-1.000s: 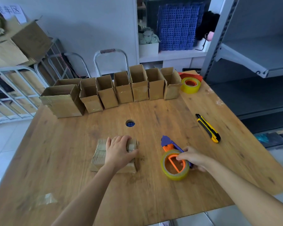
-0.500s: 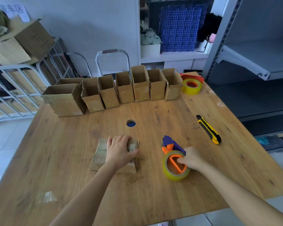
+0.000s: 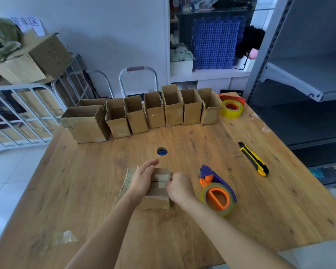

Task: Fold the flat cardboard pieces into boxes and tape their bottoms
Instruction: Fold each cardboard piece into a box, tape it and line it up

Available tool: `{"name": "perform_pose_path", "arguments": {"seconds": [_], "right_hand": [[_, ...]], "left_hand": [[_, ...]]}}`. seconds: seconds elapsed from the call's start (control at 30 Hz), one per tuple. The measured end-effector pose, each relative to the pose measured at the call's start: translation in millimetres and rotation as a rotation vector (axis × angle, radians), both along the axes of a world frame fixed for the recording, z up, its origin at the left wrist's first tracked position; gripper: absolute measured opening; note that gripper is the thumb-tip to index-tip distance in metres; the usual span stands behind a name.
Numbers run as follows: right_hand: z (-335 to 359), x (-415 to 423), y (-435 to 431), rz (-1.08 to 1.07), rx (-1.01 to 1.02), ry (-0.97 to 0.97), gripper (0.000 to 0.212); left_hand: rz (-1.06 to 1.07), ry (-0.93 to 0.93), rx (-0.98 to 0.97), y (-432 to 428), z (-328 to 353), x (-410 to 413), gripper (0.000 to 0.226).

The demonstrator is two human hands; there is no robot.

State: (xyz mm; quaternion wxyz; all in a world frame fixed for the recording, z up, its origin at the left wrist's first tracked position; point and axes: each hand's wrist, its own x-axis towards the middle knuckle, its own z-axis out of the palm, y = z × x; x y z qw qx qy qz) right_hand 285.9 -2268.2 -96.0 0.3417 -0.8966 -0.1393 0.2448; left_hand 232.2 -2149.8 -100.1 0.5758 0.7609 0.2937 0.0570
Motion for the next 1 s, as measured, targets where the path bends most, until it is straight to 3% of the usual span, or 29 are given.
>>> {"name": "perform_pose_path", "arguments": {"seconds": [0.1, 0.2, 0.23, 0.27, 0.37, 0.53, 0.67, 0.8, 0.9, 1.0], "right_hand": [[-4.4, 3.8, -0.2, -0.028, -0.007, 0.022, 0.023], [-6.5, 10.0, -4.0, -0.032, 0.017, 0.065, 0.029], [-6.7, 10.0, -4.7, -0.039, 0.020, 0.076, 0.031], [-7.3, 10.9, -5.3, -0.050, 0.031, 0.084, 0.032], [-7.9, 7.1, -0.1, -0.068, 0.026, 0.096, 0.039], [-2.4, 2.1, 14.9, -0.107, -0.022, 0.068, 0.043], [-3.9, -4.8, 16.8, -0.092, -0.077, 0.048, 0.041], [0.1, 0.3, 4.1, -0.197, 0.082, 0.110, 0.051], [7.8, 17.4, -5.1, -0.391, 0.295, 0.251, 0.076], [11.5, 25.5, -9.5, -0.359, 0.366, 0.305, 0.059]], "left_hand": [[0.065, -0.064, -0.012, 2.4, 2.3, -6.2, 0.039], [0.067, 0.101, 0.501, 16.0, 0.8, -11.1, 0.055], [0.068, 0.171, 0.621, 21.1, 0.7, -13.0, 0.061], [0.087, 0.255, 0.610, 26.6, 0.4, -13.4, 0.064], [0.174, 0.440, 0.292, 38.4, 6.0, -20.1, 0.044], [0.104, 0.397, -0.014, 57.1, -14.1, -31.3, 0.045], [0.115, 0.374, -0.040, 53.9, -13.8, -35.6, 0.038], [0.059, 0.246, -0.153, 55.1, -8.3, -47.6, 0.037], [0.054, 0.018, -0.312, 61.6, 10.0, -56.7, 0.026], [0.116, -0.137, -0.401, 65.4, 22.2, -58.4, 0.042]]}}
